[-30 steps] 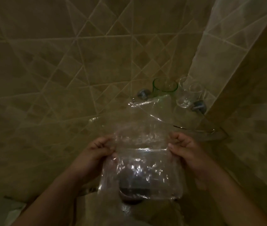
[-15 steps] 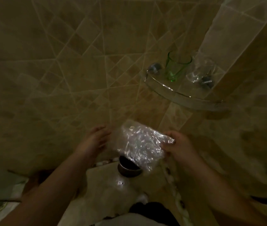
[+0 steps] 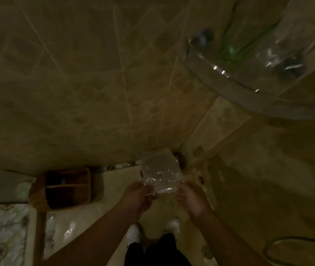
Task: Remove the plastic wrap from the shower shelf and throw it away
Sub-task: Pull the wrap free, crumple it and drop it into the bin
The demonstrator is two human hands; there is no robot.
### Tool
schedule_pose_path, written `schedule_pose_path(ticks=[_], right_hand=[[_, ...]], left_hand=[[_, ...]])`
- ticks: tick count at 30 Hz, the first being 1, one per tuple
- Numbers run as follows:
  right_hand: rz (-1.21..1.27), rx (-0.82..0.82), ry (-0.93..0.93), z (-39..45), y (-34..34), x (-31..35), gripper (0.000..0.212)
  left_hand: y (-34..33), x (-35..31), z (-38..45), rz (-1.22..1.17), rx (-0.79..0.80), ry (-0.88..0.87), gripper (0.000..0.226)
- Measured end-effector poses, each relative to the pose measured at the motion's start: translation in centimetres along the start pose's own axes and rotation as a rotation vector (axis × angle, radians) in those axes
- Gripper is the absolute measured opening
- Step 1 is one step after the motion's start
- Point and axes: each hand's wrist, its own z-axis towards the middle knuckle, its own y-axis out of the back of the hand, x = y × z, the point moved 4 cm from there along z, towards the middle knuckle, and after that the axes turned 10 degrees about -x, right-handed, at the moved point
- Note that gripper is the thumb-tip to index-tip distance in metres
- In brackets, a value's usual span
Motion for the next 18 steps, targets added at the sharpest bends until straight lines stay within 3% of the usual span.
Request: schedule_pose_path(ticks=[4, 7, 9, 12, 18], right_hand=[[-0.110, -0.035, -0.023, 5.2, -0.4, -4.3, 0.023], [-0.119, -0.094, -0.044, 9.6, -1.8, -7.4, 0.016], [-0.105, -0.127, -0.028, 12.9, -2.9, -9.6, 0.014], [-0.102, -0.152, 0.082, 18.0, -4.4, -12.8, 0.029], [-0.119, -0.148, 0.235, 28.0, -7.0, -19.0, 0.007]], left_hand=[[-0.1, 3.3, 6.7, -0.012, -0.013, 0.097, 0.012], [-0.1, 6.5, 12.0, -0.037, -0.019, 0.080, 0.016], [0.5, 8.3, 15.8, -0.021, -0.120, 0.059, 0.024], [1.2, 10.6, 21.9, -0.032, -0.280, 0.038, 0.040], [-0.1, 13.0, 34.1, -0.087, -0.271, -0.053, 0.017]])
